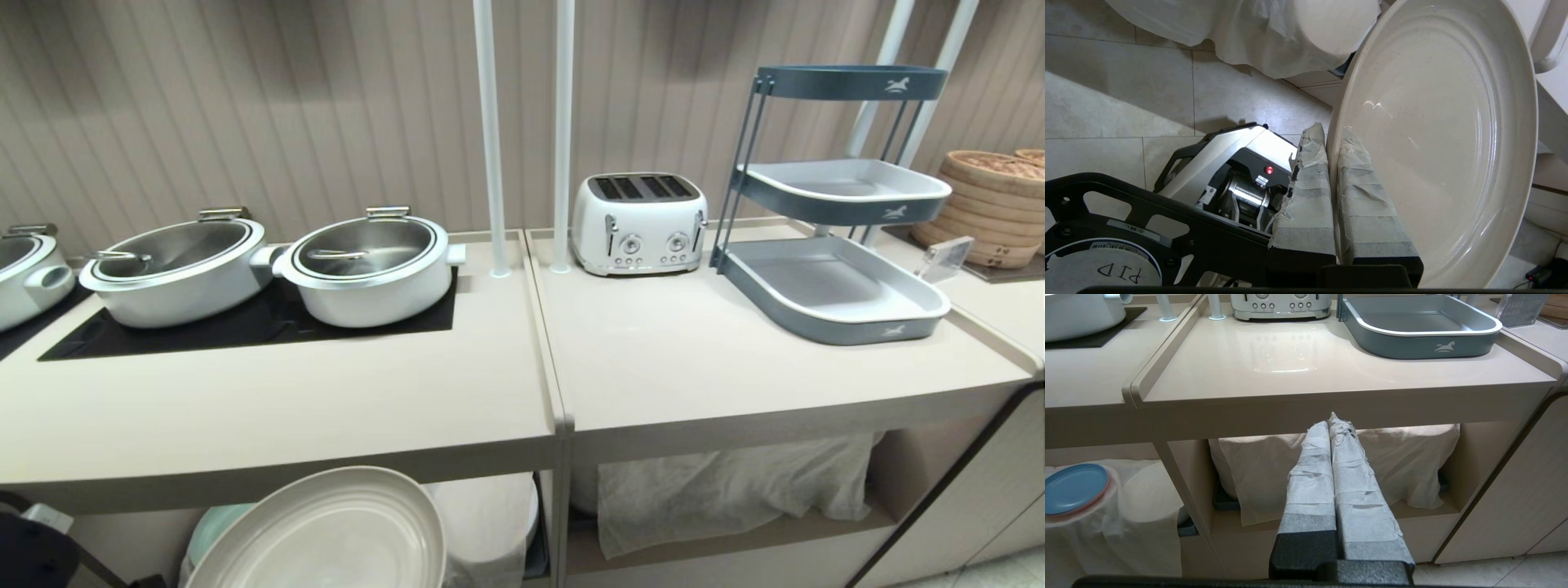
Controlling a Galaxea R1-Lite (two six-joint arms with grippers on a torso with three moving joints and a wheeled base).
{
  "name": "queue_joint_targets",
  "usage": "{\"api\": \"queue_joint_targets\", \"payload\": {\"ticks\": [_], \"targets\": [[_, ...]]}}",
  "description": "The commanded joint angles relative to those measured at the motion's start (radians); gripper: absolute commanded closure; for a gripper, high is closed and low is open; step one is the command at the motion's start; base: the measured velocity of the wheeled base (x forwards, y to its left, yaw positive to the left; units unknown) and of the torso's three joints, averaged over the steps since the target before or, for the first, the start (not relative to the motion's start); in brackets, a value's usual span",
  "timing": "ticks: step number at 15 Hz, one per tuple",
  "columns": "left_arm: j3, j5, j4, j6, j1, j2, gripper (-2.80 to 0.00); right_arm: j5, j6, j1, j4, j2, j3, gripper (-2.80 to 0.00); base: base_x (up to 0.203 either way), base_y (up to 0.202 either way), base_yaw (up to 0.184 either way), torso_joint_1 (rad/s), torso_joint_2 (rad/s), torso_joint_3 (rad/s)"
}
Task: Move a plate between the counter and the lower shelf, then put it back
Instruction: Put the plate
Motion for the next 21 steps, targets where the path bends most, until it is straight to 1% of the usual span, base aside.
{"api": "queue_joint_targets", "payload": {"ticks": [1,17,21], "targets": [[0.002,0.002,0.002,-0.007,0.001,0.0,0.0,0.0,0.0,0.0,0.0,0.0,0.0,0.0,0.0,0.0,0.0,0.0,0.0,0.0],[0.0,0.002,0.001,-0.008,0.003,0.004,0.0,0.0,0.0,0.0,0.0,0.0,0.0,0.0,0.0,0.0,0.0,0.0,0.0,0.0],[-0.001,0.001,-0.001,-0.008,0.017,0.004,0.0,0.0,0.0,0.0,0.0,0.0,0.0,0.0,0.0,0.0,0.0,0.0,0.0,0.0]]}}
